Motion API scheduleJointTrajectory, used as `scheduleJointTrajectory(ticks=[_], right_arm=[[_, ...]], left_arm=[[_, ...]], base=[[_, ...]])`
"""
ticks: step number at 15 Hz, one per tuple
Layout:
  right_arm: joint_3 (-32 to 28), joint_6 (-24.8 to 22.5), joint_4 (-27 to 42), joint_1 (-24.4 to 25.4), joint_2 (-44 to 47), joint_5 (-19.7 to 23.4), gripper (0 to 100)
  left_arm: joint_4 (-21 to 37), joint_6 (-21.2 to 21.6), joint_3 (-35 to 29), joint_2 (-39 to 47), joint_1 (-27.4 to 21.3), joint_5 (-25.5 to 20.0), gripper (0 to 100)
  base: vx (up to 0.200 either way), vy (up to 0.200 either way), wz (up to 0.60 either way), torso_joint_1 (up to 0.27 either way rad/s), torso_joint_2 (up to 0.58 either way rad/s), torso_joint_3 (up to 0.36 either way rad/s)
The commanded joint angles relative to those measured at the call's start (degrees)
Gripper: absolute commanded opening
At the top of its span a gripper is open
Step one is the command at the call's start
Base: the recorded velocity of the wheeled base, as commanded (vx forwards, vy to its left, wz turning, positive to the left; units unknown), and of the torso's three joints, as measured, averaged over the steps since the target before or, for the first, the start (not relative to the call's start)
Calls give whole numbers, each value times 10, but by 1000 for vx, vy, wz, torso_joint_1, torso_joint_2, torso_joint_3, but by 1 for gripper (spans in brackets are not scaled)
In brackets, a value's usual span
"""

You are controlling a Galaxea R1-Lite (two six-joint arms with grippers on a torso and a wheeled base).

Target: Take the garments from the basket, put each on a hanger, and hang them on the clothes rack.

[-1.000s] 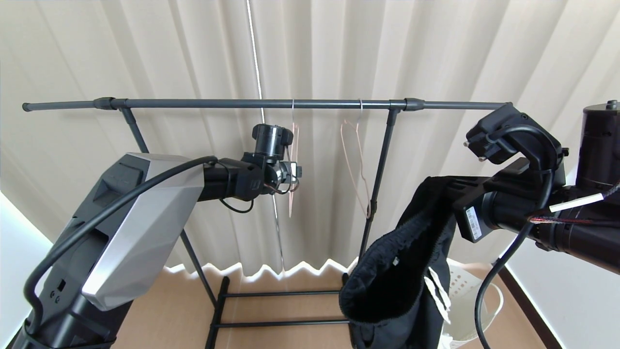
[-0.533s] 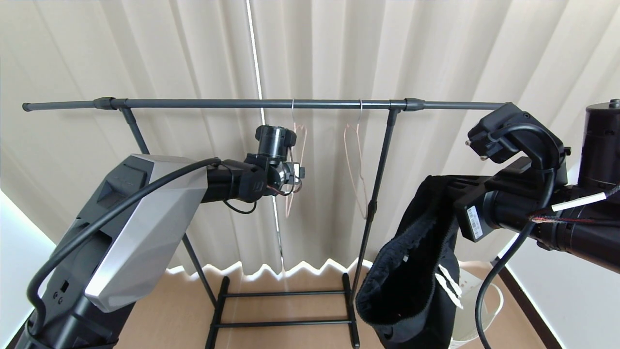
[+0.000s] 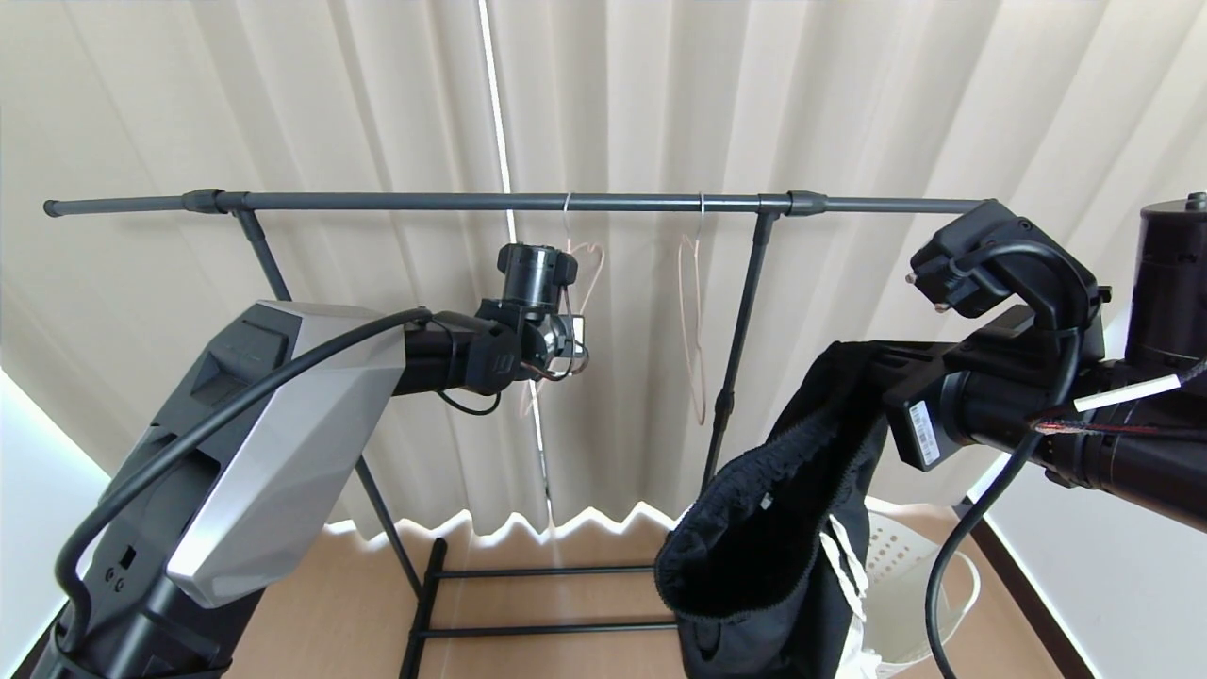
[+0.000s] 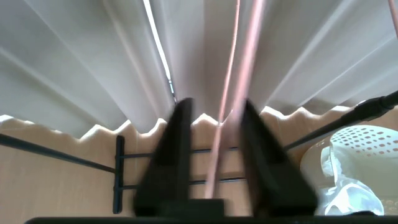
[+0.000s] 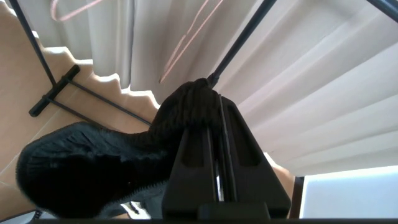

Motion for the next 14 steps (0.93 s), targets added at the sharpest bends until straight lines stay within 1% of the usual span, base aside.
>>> scheduleJointTrajectory(ticks=[1,9,12,14], right_arm=[[0,0,0,1,1,0,0],[2,0,0,0,-1,0,0],[2,0,0,1,0,-1,0],[1,0,0,0,-2,-1,0]], left_arm=[[0,0,0,-2,0,0,0],[0,-2,0,-5,0,4,0],[-1,-3,0,-11,0,22,0],[-1,-11,0,-23,-1,36,0]], base=[[0,0,0,0,0,0],[0,0,0,0,0,0],[0,0,0,0,0,0],[0,0,0,0,0,0]])
